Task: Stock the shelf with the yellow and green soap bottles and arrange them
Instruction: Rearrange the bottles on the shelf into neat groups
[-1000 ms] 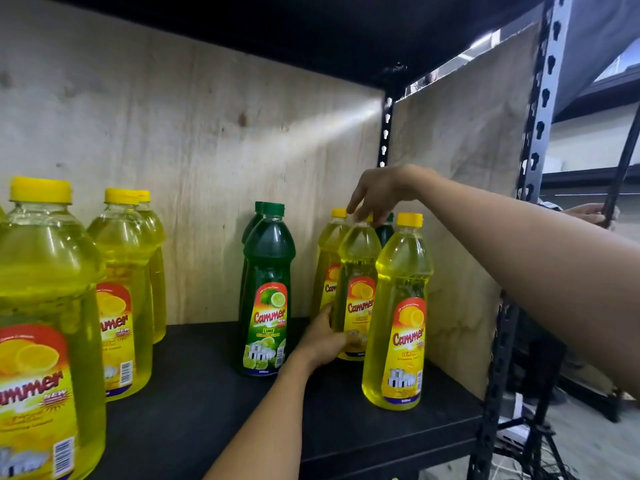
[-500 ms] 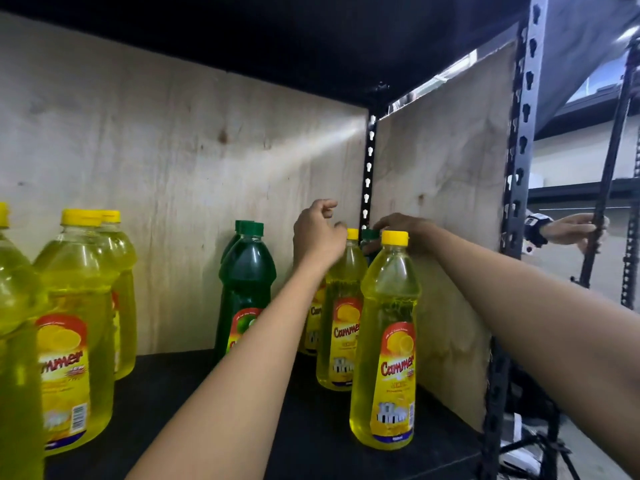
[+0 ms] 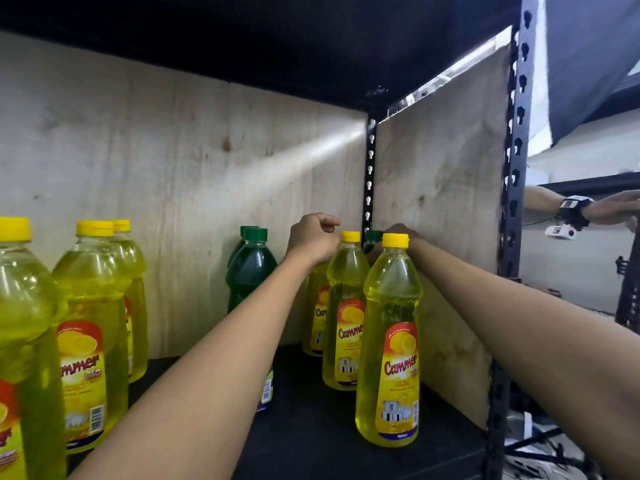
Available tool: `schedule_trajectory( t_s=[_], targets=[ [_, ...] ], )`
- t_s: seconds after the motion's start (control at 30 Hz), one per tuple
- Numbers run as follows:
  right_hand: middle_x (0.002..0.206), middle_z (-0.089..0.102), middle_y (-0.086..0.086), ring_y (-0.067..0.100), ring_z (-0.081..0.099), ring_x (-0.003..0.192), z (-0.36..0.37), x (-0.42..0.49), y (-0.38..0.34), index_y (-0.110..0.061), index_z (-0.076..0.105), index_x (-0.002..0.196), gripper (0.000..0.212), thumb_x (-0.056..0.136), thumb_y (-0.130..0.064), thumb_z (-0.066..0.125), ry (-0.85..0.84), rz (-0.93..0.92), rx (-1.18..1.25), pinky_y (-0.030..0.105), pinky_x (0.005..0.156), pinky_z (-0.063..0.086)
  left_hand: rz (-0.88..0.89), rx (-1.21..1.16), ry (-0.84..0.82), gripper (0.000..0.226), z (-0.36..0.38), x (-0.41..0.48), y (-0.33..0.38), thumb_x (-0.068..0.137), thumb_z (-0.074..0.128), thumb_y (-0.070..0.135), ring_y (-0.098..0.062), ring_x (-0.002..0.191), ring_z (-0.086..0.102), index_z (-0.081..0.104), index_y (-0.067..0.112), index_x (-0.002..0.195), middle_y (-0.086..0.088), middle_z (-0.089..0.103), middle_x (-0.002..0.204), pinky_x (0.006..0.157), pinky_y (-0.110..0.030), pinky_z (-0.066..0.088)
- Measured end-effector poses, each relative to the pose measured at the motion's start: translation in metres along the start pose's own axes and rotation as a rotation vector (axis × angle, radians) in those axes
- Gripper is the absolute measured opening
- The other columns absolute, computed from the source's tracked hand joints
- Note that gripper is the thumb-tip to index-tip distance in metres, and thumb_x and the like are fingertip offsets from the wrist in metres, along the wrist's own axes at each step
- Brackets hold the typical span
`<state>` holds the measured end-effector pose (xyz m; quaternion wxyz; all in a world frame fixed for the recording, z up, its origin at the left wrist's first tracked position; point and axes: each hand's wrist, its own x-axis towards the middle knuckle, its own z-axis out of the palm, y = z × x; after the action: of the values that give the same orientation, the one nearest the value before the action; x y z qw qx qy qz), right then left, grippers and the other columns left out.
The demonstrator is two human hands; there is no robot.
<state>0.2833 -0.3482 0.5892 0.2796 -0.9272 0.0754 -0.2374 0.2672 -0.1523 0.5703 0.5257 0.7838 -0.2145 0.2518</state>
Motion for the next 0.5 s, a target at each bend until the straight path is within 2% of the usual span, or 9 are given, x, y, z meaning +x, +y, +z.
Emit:
schedule_trajectory(
  t_s=[0.07,0.13,0.2,0.3,0.4,0.5],
  targets=[
    [0.129,0.061,0.021,0.028,0.059,0.107,-0.007,-0.005,-0.009,0.003,0.061,0.125,0.038,0.091,-0.011,0.067,0.035,0.036,-0.002,0.027,0.076,0.045,-0.004,0.004,-0.004,0.036,-0.003,0.0,-0.002,0.087,0.066,0.006,-0.015,0.112,0.063,0.071,0.019,0.12,0.0,0.07,0.119,0.098,-0.026,0.05],
    [0.114,0.068,0.016,0.025,0.064,0.101,-0.019,-0.009,-0.023,0.0,0.067,0.114,0.052,0.074,-0.028,0.084,0.054,0.053,0.026,0.028,0.078,0.051,-0.009,-0.008,0.012,0.036,-0.007,0.001,-0.002,0.086,0.065,0.004,-0.013,0.112,0.064,0.072,0.021,0.118,0.002,0.071,0.117,0.097,-0.024,0.05],
    [0.115,0.068,0.013,0.027,0.065,0.106,-0.034,-0.011,-0.035,-0.004,0.066,0.116,0.066,0.064,-0.035,0.091,0.084,0.051,0.054,0.033,0.088,0.055,-0.005,-0.035,0.034,0.037,-0.012,0.002,0.001,0.086,0.063,0.004,-0.012,0.111,0.064,0.072,0.021,0.118,0.003,0.071,0.116,0.095,-0.021,0.05],
    [0.118,0.066,0.013,0.03,0.064,0.107,-0.059,-0.009,-0.053,-0.008,0.063,0.12,0.071,0.06,-0.028,0.094,0.152,0.044,0.188,0.04,0.09,0.057,0.015,-0.086,0.047,0.041,-0.014,0.004,0.013,0.084,0.066,0.007,-0.009,0.108,0.062,0.07,0.022,0.122,0.005,0.07,0.118,0.086,-0.017,0.048],
    [0.107,0.069,0.013,0.032,0.069,0.095,-0.085,-0.011,-0.074,-0.01,0.063,0.113,0.059,0.063,-0.019,0.092,0.174,0.01,0.303,0.05,0.077,0.061,0.054,-0.143,0.079,0.045,-0.011,0.007,0.027,0.081,0.071,0.01,-0.007,0.104,0.063,0.068,0.019,0.125,0.004,0.07,0.12,0.093,-0.021,0.051],
    [0.1,0.069,0.012,0.03,0.07,0.084,-0.106,-0.014,-0.092,-0.011,0.061,0.107,0.053,0.063,-0.019,0.091,0.253,-0.051,0.311,0.047,0.064,0.062,0.106,-0.131,0.073,0.056,-0.003,0.015,0.043,0.079,0.077,0.011,-0.01,0.108,0.063,0.062,0.017,0.133,0.001,0.068,0.126,0.093,-0.022,0.051]
  ],
)
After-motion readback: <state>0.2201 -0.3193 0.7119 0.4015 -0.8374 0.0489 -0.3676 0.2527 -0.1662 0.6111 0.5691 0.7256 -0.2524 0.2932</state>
